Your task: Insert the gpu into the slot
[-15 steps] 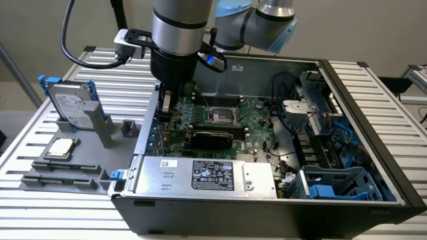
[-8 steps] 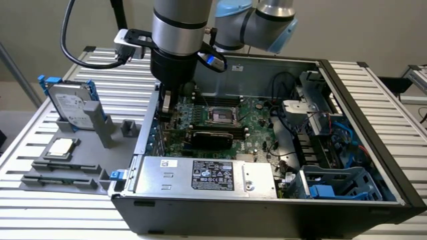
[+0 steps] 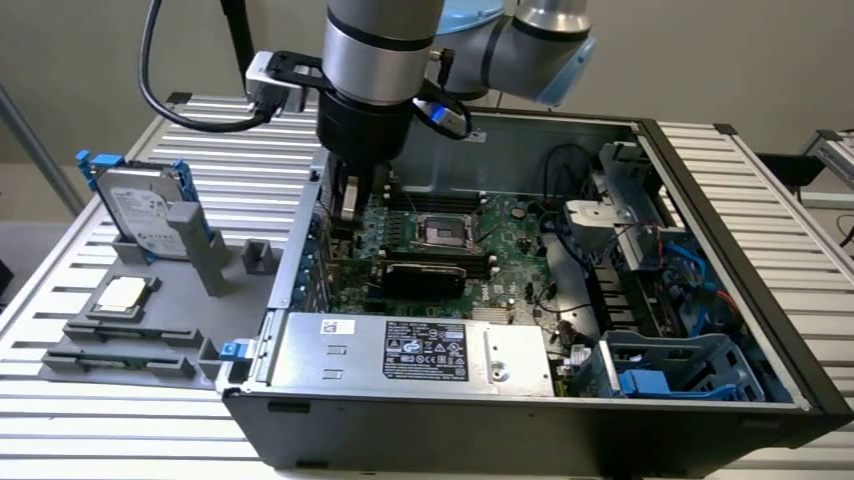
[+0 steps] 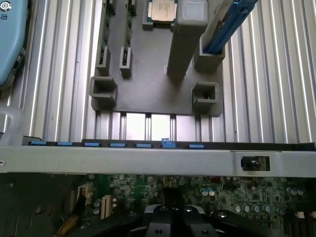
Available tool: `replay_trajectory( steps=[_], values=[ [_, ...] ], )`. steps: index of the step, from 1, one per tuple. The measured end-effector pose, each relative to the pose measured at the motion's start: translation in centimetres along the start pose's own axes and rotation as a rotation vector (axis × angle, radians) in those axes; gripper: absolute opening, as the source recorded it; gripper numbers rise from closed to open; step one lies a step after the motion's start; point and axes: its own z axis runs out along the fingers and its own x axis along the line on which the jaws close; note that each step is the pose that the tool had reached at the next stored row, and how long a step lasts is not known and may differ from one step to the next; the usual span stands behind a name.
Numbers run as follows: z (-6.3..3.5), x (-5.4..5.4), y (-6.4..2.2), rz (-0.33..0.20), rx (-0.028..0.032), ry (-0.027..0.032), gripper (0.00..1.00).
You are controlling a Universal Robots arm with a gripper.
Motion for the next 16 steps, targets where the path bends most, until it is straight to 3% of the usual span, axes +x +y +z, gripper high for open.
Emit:
replay_trajectory(
  steps=[2, 4, 6, 8, 10, 15, 16],
  values=[
    [-0.12, 0.0, -0.52, -0.003, 0.0029, -0.0131, 0.11],
    [-0.19, 0.0, -0.98, -0.006, 0.0108, -0.0290, 0.11],
    [-0.26, 0.0, -1.35, -0.009, 0.0233, -0.0418, 0.11],
    [-0.32, 0.0, -1.67, -0.011, 0.0397, -0.0494, 0.11],
    [-0.37, 0.0, -1.94, -0.014, 0.0629, -0.0532, 0.11],
    [-0.51, 0.0, -2.74, -0.018, 0.1312, -0.0549, 0.11],
    [-0.55, 0.0, -2.94, -0.019, 0.1426, -0.0549, 0.11]
  ],
)
